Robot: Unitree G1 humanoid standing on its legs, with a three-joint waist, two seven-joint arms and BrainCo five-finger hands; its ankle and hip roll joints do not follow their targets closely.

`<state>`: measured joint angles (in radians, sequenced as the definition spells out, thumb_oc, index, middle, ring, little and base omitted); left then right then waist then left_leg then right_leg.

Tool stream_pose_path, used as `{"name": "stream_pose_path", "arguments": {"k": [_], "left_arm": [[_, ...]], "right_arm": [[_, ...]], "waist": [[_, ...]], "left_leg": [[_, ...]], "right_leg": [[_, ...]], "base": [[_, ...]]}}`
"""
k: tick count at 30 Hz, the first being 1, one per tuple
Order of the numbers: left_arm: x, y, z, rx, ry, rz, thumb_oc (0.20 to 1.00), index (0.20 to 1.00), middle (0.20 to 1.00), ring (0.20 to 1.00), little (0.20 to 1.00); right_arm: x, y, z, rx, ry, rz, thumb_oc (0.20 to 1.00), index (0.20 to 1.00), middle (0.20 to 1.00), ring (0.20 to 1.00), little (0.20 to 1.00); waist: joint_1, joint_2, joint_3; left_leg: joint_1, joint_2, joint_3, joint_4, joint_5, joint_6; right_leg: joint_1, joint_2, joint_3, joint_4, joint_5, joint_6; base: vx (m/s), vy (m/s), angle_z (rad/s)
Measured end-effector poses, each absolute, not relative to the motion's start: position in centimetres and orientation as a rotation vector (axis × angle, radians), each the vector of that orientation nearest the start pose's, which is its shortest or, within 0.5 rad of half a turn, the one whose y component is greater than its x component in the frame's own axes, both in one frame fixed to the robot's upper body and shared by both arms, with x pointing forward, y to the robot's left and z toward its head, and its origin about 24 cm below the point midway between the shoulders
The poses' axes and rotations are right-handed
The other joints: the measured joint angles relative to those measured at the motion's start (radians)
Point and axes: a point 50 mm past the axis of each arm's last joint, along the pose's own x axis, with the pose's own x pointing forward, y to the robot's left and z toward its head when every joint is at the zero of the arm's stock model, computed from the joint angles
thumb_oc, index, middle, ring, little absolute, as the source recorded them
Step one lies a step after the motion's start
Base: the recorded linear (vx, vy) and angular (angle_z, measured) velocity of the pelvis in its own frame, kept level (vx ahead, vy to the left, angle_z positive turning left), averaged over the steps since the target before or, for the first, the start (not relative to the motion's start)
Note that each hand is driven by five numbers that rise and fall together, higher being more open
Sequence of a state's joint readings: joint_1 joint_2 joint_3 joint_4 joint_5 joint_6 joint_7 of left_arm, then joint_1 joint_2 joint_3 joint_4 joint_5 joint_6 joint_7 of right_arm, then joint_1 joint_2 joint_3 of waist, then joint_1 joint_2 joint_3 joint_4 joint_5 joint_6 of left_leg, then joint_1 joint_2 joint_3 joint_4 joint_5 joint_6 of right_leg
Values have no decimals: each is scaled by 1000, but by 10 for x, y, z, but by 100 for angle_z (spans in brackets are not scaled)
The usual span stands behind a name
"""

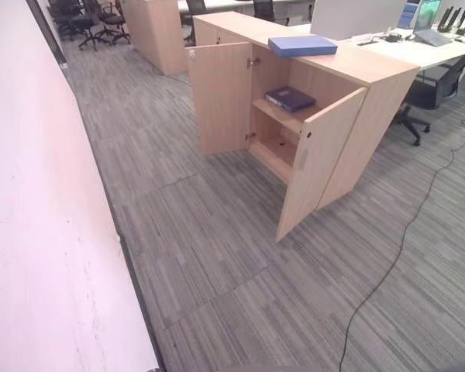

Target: Put the empty folder in the office cabinet

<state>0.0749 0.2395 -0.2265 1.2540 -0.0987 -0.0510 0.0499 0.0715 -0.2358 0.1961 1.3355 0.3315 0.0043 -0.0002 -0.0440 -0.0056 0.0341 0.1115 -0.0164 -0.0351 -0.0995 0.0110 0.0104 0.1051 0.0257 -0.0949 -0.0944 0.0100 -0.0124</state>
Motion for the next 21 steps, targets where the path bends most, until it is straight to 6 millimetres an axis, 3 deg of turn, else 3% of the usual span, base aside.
{"name": "stream_pose_path", "arguments": {"k": [21], "left_arm": [[59, 229, -167, 331, 1266, 49, 1000, 1000, 1000, 1000, 1000]], "right_arm": [[33, -234, -171, -45, 1395, -231, 1000, 1000, 1000, 1000, 1000]], "waist": [[0, -4, 14]], "left_leg": [[0, 0, 1, 1, 0, 0]], "right_leg": [[0, 0, 0, 0, 0, 0]], "base": [[0, 0, 0]]}}
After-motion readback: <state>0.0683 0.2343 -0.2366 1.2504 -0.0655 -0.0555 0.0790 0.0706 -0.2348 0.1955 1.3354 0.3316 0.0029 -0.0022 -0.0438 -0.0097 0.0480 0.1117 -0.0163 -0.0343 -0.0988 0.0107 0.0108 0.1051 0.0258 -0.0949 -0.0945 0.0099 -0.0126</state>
